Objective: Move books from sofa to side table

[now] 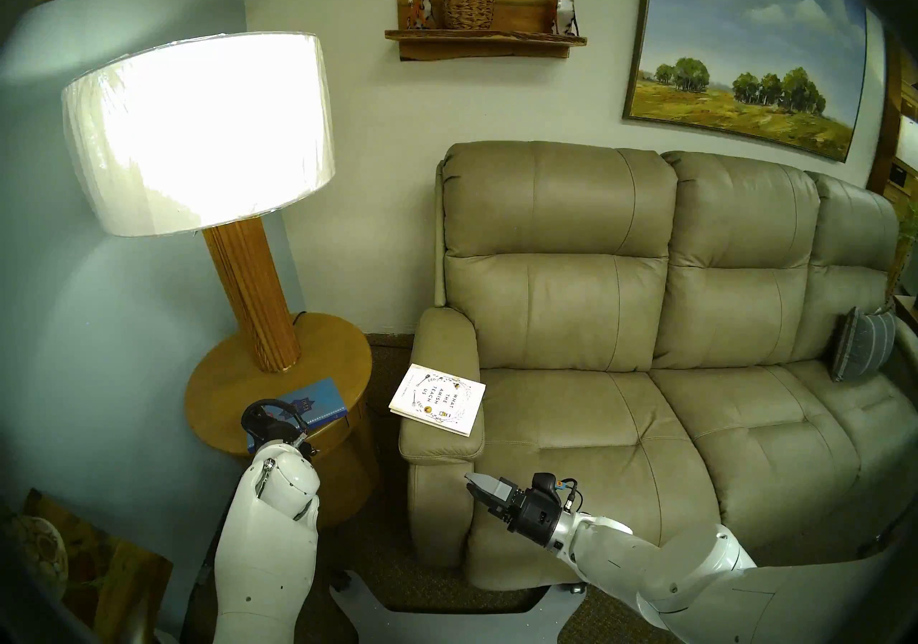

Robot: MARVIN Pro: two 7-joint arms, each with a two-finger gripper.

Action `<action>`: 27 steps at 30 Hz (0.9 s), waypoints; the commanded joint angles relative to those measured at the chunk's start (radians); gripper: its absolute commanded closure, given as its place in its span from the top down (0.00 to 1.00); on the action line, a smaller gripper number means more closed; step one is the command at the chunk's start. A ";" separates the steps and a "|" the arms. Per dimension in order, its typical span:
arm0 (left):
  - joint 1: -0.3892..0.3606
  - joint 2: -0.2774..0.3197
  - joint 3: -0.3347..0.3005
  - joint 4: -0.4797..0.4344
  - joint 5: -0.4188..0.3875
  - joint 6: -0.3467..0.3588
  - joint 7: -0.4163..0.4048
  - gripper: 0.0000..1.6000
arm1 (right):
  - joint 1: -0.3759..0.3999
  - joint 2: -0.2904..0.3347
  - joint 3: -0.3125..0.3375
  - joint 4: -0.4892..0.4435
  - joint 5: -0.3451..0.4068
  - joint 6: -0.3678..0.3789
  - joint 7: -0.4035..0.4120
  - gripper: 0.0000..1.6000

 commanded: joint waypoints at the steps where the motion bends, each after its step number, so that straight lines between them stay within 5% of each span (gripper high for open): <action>1: 0.023 0.002 0.049 -0.038 0.029 -0.007 0.044 1.00 | 0.006 -0.013 -0.015 -0.002 0.020 -0.008 0.011 1.00; 15: -0.015 0.033 0.036 0.022 0.020 -0.001 0.086 1.00 | -0.012 0.010 -0.029 -0.002 0.057 -0.019 0.011 1.00; 22: 0.130 -0.008 0.084 -0.100 0.056 0.043 0.057 1.00 | -0.012 0.020 -0.017 -0.002 0.081 -0.010 0.011 1.00; 27: 0.166 -0.033 0.126 -0.053 0.081 0.032 0.058 1.00 | -0.004 0.027 -0.009 -0.002 0.082 -0.015 0.011 1.00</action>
